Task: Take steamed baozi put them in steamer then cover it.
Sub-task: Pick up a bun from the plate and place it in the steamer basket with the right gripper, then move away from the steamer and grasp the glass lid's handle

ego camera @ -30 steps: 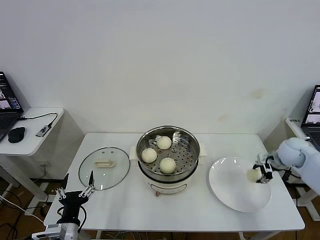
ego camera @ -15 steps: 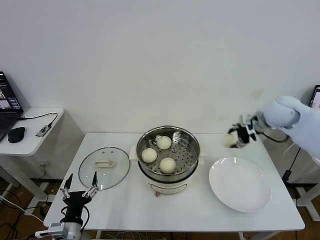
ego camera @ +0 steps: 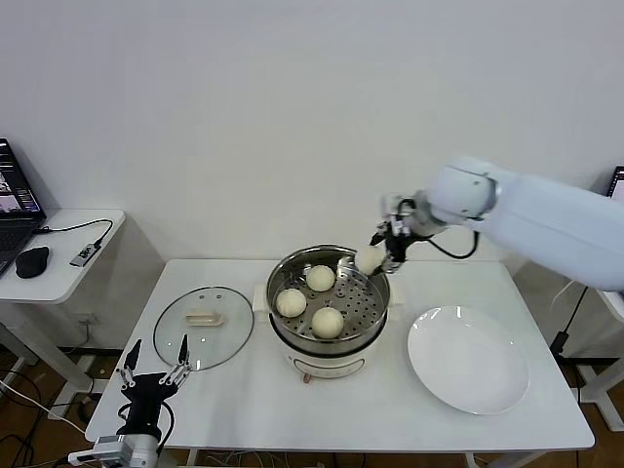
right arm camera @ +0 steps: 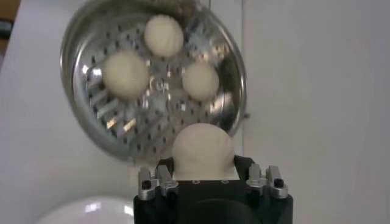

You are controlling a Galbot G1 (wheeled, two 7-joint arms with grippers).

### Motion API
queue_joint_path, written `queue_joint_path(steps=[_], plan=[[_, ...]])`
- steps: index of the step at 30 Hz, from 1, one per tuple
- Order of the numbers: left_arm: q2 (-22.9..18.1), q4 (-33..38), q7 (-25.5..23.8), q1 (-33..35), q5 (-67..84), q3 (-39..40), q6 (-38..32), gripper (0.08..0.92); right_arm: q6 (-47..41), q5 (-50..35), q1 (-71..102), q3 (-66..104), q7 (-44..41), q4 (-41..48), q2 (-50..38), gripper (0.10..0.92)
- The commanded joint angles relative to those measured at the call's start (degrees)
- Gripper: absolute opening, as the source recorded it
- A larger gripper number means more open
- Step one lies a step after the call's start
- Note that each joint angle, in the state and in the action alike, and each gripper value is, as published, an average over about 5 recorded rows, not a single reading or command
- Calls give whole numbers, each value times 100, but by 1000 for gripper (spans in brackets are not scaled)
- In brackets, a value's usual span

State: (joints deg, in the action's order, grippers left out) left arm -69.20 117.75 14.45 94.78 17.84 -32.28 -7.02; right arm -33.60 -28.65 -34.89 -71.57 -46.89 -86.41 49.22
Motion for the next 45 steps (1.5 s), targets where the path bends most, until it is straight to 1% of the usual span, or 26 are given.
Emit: queue_joint_path(steps=[1,13,27,30,33,36,41,45], plan=[[-4,11,-2,-12,26,-20,-26,823,-794,-505,260,-363,579,151,800,611],[-46,14,10,-78,18,-25,-28,823,-769,-39,882,-213,618,553,885,611],[-57,-16,2,-74,-2,-23,-33,823,-756,87,1094,-38,665,704,901,613],[-56,-17,3,-70,-2,-26,-34,823,-738,138,1012,21,609,662,811,654],[-55,-13,4,-73,-2,-26,-34,823,-696,158,866,95,486,554,660,738],[-54,-20,4,-83,-2,-21,-31,823,-685,117,721,255,414,352,426,799],[-52,-29,0,-94,-4,-2,-25,823,-788,-92,562,614,630,-198,-118,822],[-46,-25,-9,-99,-4,8,-22,823,-653,-407,752,955,1189,-817,-830,823]])
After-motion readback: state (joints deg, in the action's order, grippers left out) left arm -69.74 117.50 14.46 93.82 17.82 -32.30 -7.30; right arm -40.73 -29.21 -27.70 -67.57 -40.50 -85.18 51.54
